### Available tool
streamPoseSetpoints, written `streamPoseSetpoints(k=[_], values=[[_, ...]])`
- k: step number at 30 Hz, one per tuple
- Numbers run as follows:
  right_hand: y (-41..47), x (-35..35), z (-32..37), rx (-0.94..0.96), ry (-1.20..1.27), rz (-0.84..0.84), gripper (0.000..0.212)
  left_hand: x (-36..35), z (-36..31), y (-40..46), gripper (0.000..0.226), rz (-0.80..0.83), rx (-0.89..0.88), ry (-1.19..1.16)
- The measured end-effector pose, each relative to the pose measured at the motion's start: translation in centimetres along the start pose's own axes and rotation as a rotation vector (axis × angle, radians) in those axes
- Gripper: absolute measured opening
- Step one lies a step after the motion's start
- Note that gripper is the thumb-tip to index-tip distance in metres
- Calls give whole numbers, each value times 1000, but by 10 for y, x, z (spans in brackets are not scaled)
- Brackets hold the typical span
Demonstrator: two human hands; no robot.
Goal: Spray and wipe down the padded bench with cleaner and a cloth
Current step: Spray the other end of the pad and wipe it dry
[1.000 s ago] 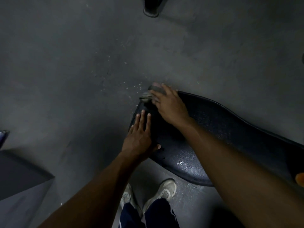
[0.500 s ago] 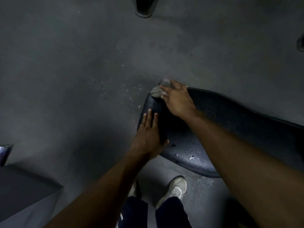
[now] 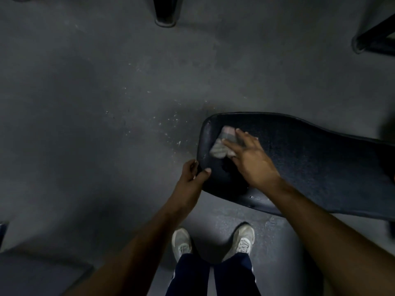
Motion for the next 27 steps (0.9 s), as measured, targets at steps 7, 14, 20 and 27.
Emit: streamPoseSetpoints(k=[7, 14, 20, 27], values=[[57, -15, 55, 44, -64, -10, 50, 15, 2, 10, 24, 27, 130, -177], [-57, -40, 72, 155, -145, 78, 60, 29, 3, 17, 49, 25, 125, -102], [-66, -29, 25, -18, -94, 36, 66, 8, 0, 17, 31, 104, 78, 6], [-60, -43, 65, 32, -112, -78, 63, 6, 1, 21, 41, 1, 54, -12]])
Point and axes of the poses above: each hand's wrist, its own y-axis towards the middle knuckle, its own x-axis out of the back of the hand, z = x × y, the point moved 9 cm from there along y, towards the middle knuckle, and after that the axes turned 4 degrees about -z, right-handed, at the moved point
